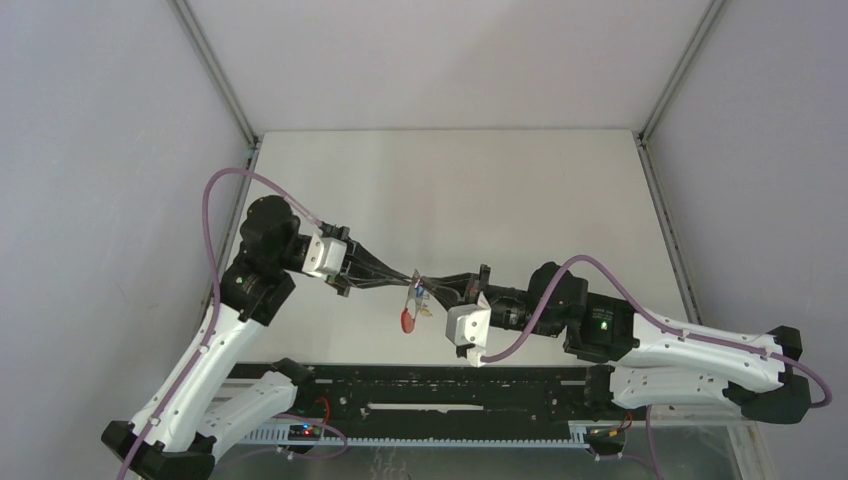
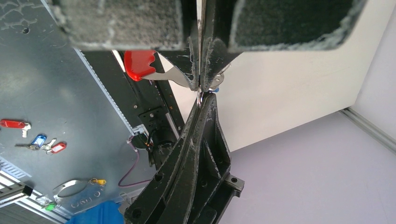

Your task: Put the keys on the keyring

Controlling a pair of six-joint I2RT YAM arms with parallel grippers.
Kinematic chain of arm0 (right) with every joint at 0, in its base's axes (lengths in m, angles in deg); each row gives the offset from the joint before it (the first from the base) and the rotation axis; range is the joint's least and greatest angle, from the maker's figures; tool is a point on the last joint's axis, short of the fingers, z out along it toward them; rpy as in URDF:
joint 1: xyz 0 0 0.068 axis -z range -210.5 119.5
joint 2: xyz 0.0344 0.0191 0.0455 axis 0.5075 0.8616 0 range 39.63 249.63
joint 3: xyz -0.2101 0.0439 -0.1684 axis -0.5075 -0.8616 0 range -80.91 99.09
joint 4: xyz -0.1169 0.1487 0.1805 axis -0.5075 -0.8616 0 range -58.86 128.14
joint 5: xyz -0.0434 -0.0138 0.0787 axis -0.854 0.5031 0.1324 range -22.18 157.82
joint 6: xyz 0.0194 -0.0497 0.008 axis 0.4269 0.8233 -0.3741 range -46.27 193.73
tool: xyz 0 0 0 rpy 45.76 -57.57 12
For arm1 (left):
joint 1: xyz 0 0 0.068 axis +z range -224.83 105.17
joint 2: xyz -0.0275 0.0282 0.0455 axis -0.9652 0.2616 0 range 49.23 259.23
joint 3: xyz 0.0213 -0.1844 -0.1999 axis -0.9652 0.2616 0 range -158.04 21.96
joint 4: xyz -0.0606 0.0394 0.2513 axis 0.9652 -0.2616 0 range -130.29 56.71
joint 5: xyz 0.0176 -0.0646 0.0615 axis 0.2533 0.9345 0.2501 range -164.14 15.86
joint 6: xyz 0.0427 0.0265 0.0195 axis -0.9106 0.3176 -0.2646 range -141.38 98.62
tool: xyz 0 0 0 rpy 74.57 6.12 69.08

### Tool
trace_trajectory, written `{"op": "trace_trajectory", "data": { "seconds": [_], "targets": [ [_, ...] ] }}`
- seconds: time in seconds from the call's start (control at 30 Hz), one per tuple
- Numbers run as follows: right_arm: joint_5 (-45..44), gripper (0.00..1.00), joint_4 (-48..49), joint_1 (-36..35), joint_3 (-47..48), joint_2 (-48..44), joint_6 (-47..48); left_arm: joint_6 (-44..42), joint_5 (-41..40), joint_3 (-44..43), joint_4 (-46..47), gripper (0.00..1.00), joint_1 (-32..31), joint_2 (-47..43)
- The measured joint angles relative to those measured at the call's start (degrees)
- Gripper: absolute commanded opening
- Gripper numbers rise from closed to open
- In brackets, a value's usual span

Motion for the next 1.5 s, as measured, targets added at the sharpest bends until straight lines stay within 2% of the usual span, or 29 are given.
{"op": "trace_trajectory", "data": {
  "seconds": [1.5],
  "targets": [
    [-0.35,0.0,1.88,0.2,0.28,-0.09,-0.02,-0.85,-1.81,0.09,-0.02,0.0,0.0,0.33]
  ]
}}
